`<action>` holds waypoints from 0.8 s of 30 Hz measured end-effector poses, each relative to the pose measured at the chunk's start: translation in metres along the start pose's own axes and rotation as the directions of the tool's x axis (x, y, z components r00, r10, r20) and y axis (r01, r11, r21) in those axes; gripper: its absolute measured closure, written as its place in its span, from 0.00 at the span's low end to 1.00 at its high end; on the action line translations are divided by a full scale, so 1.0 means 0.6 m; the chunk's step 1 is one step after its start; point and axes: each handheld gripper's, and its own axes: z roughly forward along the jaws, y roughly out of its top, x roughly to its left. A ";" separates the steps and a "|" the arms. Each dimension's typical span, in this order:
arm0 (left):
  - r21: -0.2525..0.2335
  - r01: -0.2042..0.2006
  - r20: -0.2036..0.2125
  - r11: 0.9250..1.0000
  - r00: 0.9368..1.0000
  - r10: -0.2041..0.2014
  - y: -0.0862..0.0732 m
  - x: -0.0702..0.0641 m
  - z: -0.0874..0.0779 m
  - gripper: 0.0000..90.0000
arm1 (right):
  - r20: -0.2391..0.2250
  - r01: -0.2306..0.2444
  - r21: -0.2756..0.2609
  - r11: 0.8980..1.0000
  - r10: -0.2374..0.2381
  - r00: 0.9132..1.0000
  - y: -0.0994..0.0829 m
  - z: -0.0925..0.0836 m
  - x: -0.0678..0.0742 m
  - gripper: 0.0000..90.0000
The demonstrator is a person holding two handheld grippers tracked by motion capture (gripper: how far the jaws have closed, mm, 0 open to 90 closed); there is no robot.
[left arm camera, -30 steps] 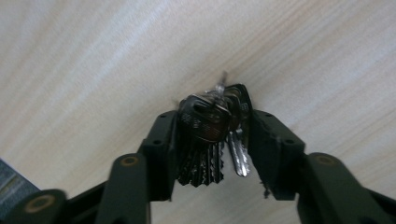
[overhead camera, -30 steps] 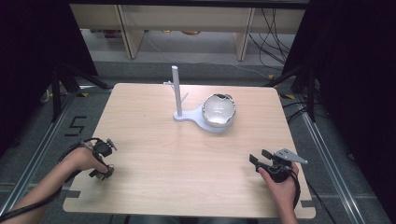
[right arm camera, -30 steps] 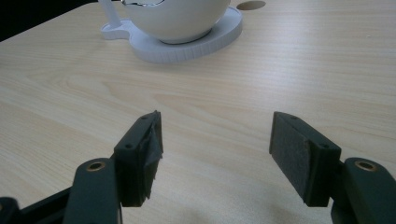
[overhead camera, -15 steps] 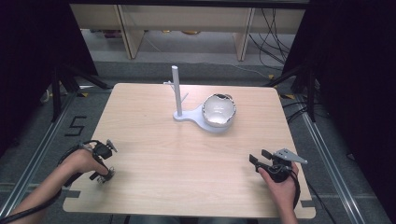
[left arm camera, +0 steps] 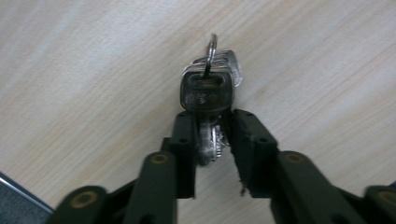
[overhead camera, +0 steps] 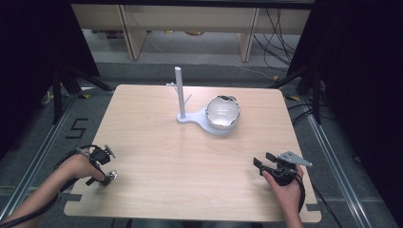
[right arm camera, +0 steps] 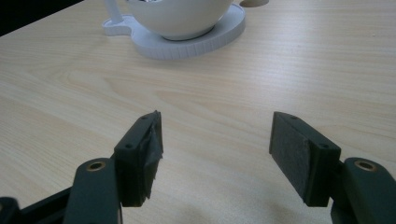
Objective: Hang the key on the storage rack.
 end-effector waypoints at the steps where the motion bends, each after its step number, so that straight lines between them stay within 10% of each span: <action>1: 0.004 -0.005 0.000 1.000 1.000 0.005 0.001 -0.003 0.000 0.89 | -0.001 0.000 0.001 1.000 0.000 1.000 0.000 0.000 0.000 0.40; 24: 0.025 0.004 -0.059 1.000 0.998 -0.003 0.025 -0.025 -0.056 0.93 | 0.006 0.002 0.010 1.000 -0.002 1.000 0.000 0.001 0.000 0.40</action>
